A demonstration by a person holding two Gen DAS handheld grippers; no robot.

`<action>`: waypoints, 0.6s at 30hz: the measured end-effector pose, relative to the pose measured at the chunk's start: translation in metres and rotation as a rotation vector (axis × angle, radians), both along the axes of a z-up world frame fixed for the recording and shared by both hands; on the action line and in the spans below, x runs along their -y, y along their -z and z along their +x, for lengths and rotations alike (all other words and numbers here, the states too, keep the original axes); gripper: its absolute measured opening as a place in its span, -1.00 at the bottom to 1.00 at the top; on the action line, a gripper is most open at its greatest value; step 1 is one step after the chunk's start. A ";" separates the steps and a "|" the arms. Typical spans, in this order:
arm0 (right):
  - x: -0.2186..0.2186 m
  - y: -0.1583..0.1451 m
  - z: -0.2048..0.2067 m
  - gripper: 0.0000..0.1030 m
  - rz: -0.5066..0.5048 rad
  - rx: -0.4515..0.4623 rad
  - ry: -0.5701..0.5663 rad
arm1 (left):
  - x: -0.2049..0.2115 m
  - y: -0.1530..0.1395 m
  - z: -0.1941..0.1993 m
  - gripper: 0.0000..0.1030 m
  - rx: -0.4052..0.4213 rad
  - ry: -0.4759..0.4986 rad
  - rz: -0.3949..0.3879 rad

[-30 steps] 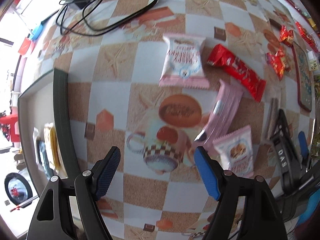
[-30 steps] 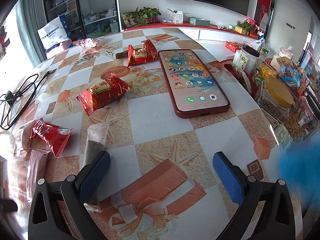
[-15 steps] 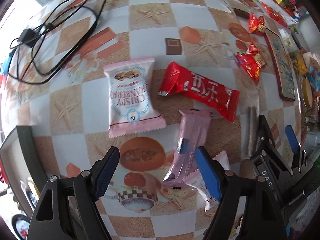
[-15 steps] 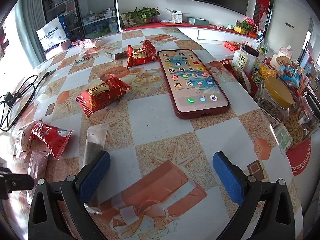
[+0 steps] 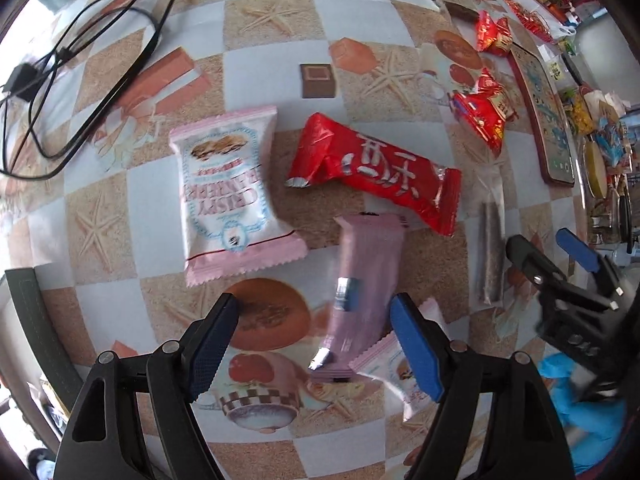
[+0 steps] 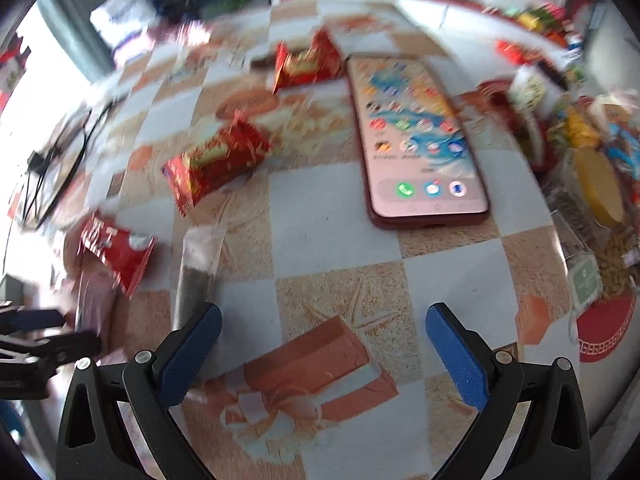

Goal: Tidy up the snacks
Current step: 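Grasp the pink wrapper bar with the left tool while the right tool grasps the clear stick packet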

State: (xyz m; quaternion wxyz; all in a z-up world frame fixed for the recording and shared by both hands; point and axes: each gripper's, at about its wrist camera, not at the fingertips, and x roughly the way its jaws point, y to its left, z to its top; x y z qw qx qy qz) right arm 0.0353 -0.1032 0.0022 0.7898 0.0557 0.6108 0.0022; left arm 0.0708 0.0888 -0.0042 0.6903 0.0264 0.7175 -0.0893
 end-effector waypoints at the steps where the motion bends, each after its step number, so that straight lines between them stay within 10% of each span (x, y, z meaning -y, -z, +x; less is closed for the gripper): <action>1: 0.003 -0.001 0.001 1.00 0.028 -0.023 0.003 | 0.002 0.001 0.000 0.57 0.002 0.011 0.008; 12: -0.018 -0.007 0.009 1.00 0.110 -0.155 0.041 | 0.044 0.010 0.014 0.59 0.028 0.083 0.103; 18: -0.051 0.007 0.029 0.94 0.063 -0.229 -0.008 | 0.039 0.001 -0.001 -0.19 0.053 0.089 0.098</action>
